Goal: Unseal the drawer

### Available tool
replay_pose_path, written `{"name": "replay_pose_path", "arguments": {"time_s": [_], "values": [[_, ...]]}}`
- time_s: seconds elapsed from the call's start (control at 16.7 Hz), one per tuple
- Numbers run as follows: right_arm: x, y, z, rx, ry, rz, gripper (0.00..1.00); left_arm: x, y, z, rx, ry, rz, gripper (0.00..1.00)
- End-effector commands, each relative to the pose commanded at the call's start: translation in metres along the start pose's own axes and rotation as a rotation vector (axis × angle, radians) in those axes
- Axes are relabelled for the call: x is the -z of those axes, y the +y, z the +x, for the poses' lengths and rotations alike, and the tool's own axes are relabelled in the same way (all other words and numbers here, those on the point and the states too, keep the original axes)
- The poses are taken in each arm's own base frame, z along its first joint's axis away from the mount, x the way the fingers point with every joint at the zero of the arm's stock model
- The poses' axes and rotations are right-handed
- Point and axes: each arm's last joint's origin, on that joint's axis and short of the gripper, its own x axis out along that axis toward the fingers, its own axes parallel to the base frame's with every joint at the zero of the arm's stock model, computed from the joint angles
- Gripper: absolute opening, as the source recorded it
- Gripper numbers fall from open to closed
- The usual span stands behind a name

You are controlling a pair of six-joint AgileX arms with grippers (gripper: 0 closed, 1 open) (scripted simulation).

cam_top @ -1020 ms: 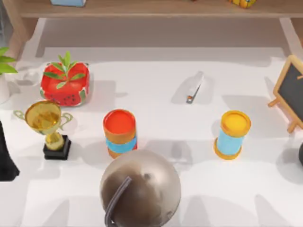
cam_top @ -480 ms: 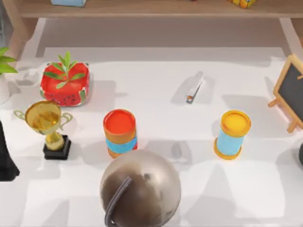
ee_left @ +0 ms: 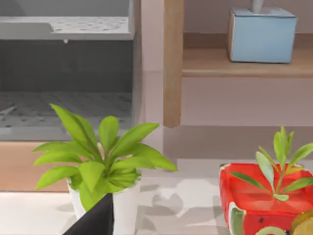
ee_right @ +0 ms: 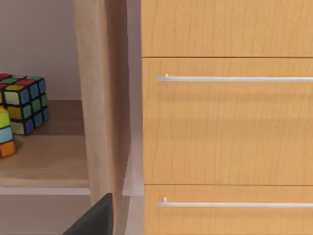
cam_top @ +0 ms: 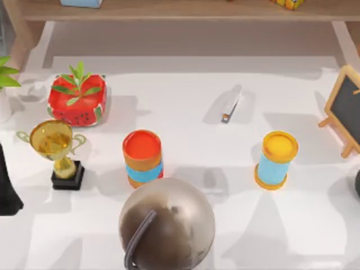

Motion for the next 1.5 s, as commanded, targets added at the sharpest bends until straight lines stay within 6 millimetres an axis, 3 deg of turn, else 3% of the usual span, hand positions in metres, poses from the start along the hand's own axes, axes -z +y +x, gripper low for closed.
{"name": "replay_pose_path", "arguments": {"time_s": [0.3,0.6,0.78,1.08,1.32,1.5], "values": [[-0.005,-0.011,0.023,-0.018,-0.017,-0.165,1.0,0.0,0.0,0.0,0.0,0.0,0.0,1.0],[0.009,-0.038,0.077,-0.009,-0.016,-0.499,1.0,0.0,0.0,0.0,0.0,0.0,0.0,1.0],[0.034,-0.056,0.115,0.004,-0.002,-0.737,1.0,0.0,0.0,0.0,0.0,0.0,0.0,1.0],[0.094,-0.074,0.174,0.014,0.017,-1.143,1.0,0.0,0.0,0.0,0.0,0.0,0.0,1.0],[0.142,-0.075,0.206,0.013,0.015,-1.412,1.0,0.0,0.0,0.0,0.0,0.0,0.0,1.0],[0.166,-0.071,0.219,0.011,0.01,-1.537,1.0,0.0,0.0,0.0,0.0,0.0,0.0,1.0]]}}
